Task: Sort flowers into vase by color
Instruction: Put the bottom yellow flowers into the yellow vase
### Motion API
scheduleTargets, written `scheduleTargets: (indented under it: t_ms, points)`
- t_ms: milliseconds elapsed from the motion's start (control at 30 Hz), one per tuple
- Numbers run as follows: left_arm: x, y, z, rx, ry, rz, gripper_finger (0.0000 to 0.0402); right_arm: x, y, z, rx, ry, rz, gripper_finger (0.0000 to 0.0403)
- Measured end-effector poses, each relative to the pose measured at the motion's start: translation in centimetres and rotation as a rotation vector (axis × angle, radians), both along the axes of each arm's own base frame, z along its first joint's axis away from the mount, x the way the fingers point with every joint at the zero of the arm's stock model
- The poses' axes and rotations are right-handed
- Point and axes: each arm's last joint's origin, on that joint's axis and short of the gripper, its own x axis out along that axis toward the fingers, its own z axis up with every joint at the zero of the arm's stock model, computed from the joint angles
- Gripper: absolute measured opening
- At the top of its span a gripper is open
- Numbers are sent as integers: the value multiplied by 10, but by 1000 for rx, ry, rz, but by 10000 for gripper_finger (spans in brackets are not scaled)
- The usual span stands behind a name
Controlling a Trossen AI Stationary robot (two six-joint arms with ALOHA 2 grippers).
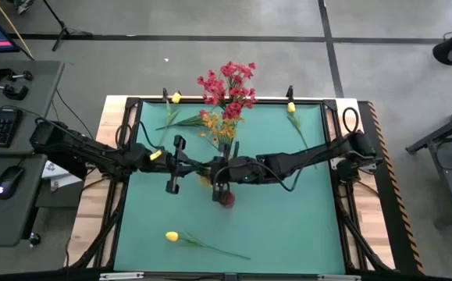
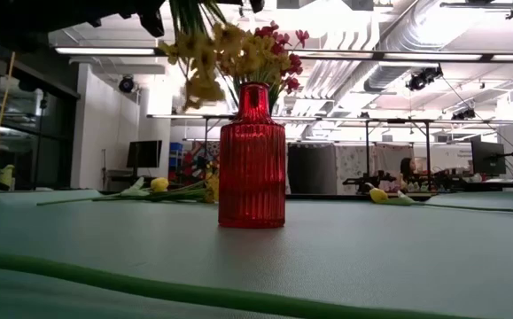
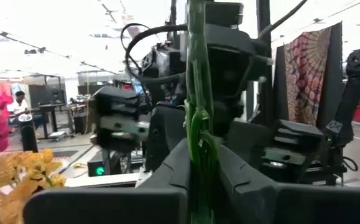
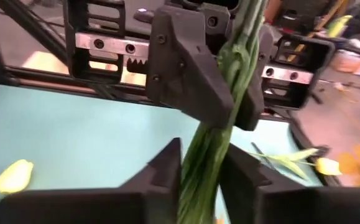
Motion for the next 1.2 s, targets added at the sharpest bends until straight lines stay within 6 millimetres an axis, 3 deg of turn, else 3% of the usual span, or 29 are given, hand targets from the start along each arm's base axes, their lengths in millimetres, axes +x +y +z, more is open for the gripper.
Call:
scheduleTargets:
  t_ms: [233, 400, 567, 733, 867, 1067, 1200]
  points:
    - [-8, 7, 2, 8, 70, 160, 6, -17, 18, 13, -253, 41, -112, 208]
    - [-21, 13, 9, -97, 105, 177, 5, -31, 32, 14, -359, 116, -140, 261]
    - [-30, 20, 11, -308, 154, 19, 5, -38, 32, -5, -503, 312, -114, 271]
    - [-31, 27, 12, -450, 197, -201, 4, -33, 34, -22, -810, 469, -60, 267]
    - [-25, 32, 6, -493, 225, -198, 5, -21, 41, -27, -1117, 525, -17, 266]
    - [-17, 36, 2, -540, 225, -209, 7, -1, 54, -36, -1435, 526, 60, 266]
    - [-13, 35, 0, -560, 228, -241, 8, 3, 56, -44, -1494, 549, 94, 266]
